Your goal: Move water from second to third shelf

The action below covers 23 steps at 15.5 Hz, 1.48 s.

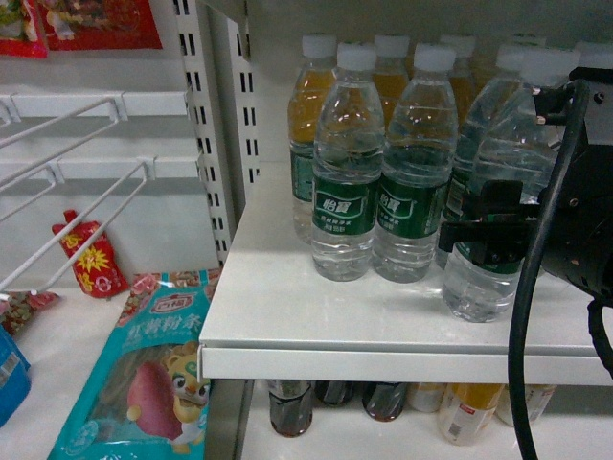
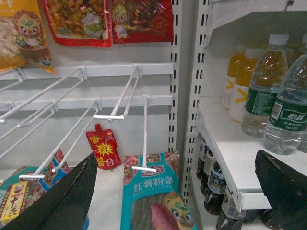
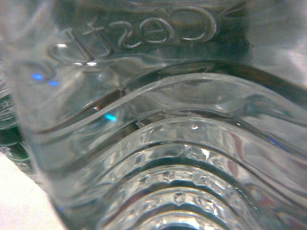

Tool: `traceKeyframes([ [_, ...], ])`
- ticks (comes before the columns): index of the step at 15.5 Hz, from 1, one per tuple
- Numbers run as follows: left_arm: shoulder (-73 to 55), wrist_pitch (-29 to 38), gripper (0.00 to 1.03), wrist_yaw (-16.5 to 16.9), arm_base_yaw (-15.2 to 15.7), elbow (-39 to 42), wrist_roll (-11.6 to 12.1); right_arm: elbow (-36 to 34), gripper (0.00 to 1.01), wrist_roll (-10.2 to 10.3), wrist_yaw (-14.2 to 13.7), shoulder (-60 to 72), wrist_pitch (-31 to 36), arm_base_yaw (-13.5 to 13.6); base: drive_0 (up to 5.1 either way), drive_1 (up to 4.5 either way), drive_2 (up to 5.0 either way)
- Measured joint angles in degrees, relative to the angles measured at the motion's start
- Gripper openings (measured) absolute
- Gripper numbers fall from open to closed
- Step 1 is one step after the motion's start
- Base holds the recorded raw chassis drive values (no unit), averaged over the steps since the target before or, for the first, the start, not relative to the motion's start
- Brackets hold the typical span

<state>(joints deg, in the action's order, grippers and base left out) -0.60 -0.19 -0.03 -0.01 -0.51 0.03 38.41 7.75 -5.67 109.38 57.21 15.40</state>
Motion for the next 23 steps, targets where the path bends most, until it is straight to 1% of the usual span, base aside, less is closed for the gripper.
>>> traceKeyframes([
  [8, 0.0, 0.0, 0.98, 0.0, 0.0, 0.0, 0.0, 0.46, 0.41, -0.02, -0.31, 0.0, -1.27, -0.17, 0.0, 0.0, 0.0],
  [9, 0.0, 0.0, 0.98, 0.0, 0.0, 0.0, 0.0, 0.46, 0.45, -0.07, -0.28, 0.0, -1.44, -0.33, 0.0, 0.0, 0.0],
  [10, 0.0, 0.0, 0.98, -0.02, 0.0, 0.0, 0.0, 0.48, 0.6, 0.13, -0.35, 0.02, -1.6, -0.48, 0.0, 0.0, 0.0],
  [12, 0.0, 0.0, 0.98, 0.0, 0.0, 0.0, 0.0, 0.48, 0.82, 0.04, -0.76, 0.02, -1.55, -1.18, 0.0, 0.0, 0.0],
  [13, 0.0, 0.0, 0.98, 0.0, 0.0, 0.0, 0.0, 0.48, 0.93, 0.04, -1.14, 0.02, -1.44, -1.27, 0.0, 0.0, 0.0],
  [14, 0.0, 0.0, 0.98, 0.0, 0.0, 0.0, 0.0, 0.5, 1.0, 0.11, -1.16, 0.02, -1.42, -1.53, 0.0, 0.0, 0.0],
  [15, 0.0, 0.0, 0.98, 0.0, 0.0, 0.0, 0.0, 0.52, 0.97, 0.11, -1.11, 0.02, -1.44, -1.57, 0.0, 0.0, 0.0],
  [19, 0.0, 0.0, 0.98, 0.0, 0.0, 0.0, 0.0, 0.85, 0.98, 0.42, -1.14, -0.04, -2.58, -1.55, 0.0, 0.0, 0.0],
  [23, 0.0, 0.0, 0.98, 0.0, 0.0, 0.0, 0.0, 0.83, 0.98, 1.84, -0.94, -1.57, -5.51, -1.66, 0.0, 0.0, 0.0],
])
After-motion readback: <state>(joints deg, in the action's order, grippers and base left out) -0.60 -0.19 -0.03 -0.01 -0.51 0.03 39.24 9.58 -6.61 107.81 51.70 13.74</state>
